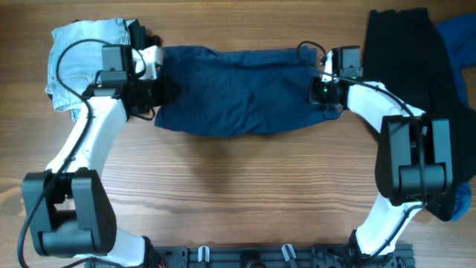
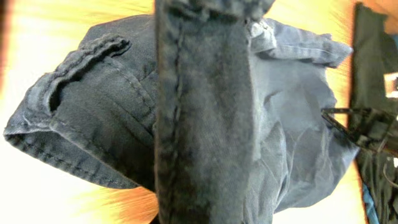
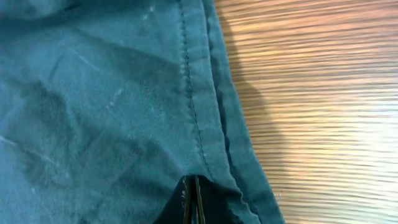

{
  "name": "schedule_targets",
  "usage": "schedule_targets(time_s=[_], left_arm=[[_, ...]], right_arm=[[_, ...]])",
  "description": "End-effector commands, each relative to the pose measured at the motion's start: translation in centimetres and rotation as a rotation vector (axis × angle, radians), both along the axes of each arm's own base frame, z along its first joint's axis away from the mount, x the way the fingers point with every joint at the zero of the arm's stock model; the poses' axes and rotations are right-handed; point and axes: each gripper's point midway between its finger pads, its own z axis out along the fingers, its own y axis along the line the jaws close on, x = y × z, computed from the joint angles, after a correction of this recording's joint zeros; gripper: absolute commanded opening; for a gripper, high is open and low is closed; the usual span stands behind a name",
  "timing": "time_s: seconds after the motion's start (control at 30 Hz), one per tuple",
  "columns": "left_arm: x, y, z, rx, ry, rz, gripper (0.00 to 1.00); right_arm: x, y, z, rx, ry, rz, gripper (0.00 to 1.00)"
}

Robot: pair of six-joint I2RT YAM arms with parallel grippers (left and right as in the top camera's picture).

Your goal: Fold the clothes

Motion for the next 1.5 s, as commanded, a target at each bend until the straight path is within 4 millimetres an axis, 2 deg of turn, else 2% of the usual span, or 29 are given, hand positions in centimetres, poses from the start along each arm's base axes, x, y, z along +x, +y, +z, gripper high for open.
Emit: schedule_targets(time_s=[0.0,0.17,0.27,0.33,0.47,0.57,0.67,0.73,0.8,0.87,0.97,1.03,1.07,1.13,1.2,1.3,1.4,1.47], left_arm=[[-0.4,1.6,1.2,0.036,-0.035,0.007,0.04],[-0.5,1.5,2.4,0.045,-0.071,-0.008,0.04],[-0.3,-0.1,3.3,-0.009,-0.097,-0.037,0.04],[0.1,-1.7,3.9,-0.042,-0.121,-0.058,0.04],[0.8,-7.6,5.6,-0.065,-0.209,-0.126,0.04],[1.4,-10.6,6.0,-0.034,-0.254,-0.099,0.04],[1.6,-14.1,6.7,-0.076,-0.292,-0.103,0.04],[1.6,-16.4,6.1,-0.101,-0.291,-0.107,0.04],[1.6,-16.8,5.1,-0.091,-0.271,-0.097,0.04],[1.6,-17.2,3.9,-0.075,-0.249,-0.099,0.04],[1.7,-17.3,2.7,-0.066,-0.227,-0.097,0.04],[1.9,-17.1,2.6,-0.049,-0.236,-0.082,0.04],[2.0,-17.2,2.7,-0.047,-0.246,-0.080,0.04],[2.0,-18.2,3.4,-0.063,-0.279,-0.097,0.04],[2.1,-19.1,4.1,-0.078,-0.310,-0.112,0.04],[2.1,-20.3,5.1,-0.100,-0.357,-0.129,0.04],[2.1,-21.7,6.3,-0.120,-0.414,-0.142,0.04],[2.4,-21.5,6.3,-0.096,-0.428,-0.115,0.04]], right_arm=[[-1.3,2.8,-1.1,0.044,0.042,0.029,0.04],[-1.7,4.8,-1.0,0.045,0.040,0.073,0.04],[-1.6,5.2,-0.9,0.054,0.036,0.065,0.05],[-1.5,5.4,-0.8,0.067,0.030,0.070,0.04],[-1.4,5.5,-0.8,0.072,0.028,0.066,0.04],[-1.4,5.5,-0.8,0.072,0.028,0.066,0.04],[-1.4,5.5,-0.8,0.072,0.027,0.067,0.04],[-1.3,5.6,-0.7,0.077,0.023,0.069,0.04],[-1.1,6.1,-0.3,0.108,0.009,0.083,0.04],[-0.3,6.7,1.5,0.164,-0.035,0.099,0.04],[1.0,6.2,6.2,0.204,-0.137,0.082,0.04],[1.5,5.3,9.6,0.211,-0.214,0.067,0.04],[1.6,4.4,11.7,0.215,-0.255,0.043,0.04],[1.6,2.1,14.5,0.227,-0.302,-0.028,0.04],[1.4,0.4,15.5,0.226,-0.313,-0.069,0.04],[1.1,-1.4,15.2,0.220,-0.294,-0.108,0.04],[0.9,-2.0,15.0,0.218,-0.281,-0.122,0.04],[0.9,-2.0,15.0,0.216,-0.280,-0.123,0.05]])
